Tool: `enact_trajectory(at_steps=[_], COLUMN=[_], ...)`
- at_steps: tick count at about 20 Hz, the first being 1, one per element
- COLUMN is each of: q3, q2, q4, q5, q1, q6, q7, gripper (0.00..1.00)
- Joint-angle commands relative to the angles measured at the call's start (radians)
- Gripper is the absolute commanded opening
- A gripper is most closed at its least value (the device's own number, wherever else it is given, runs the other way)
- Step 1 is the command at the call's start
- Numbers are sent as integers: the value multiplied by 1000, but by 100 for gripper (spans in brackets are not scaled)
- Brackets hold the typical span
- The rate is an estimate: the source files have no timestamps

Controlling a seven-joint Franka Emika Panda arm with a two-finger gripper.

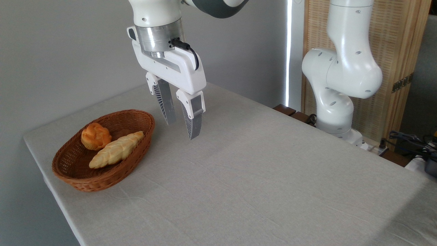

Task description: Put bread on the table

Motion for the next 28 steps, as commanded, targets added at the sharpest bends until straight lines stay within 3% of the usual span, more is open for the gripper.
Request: enact_trajectory(at_steps=[1,9,14,16,24,28], q3=[-1,-10,-13,-15,-16,-70], q2=[-11,-17,-14,-4,83,152], q4=[-12,-29,-29,-29,-26,-26], q5=[4,-6,-12,-51,-87,-87], q1=[-9,-37,-75,-114,-253,-261], q6=[-10,-6,11,62,342,499], q7=[-1,-41,-126,-165,-402,-536], gripper=[100,100,100,100,100,100])
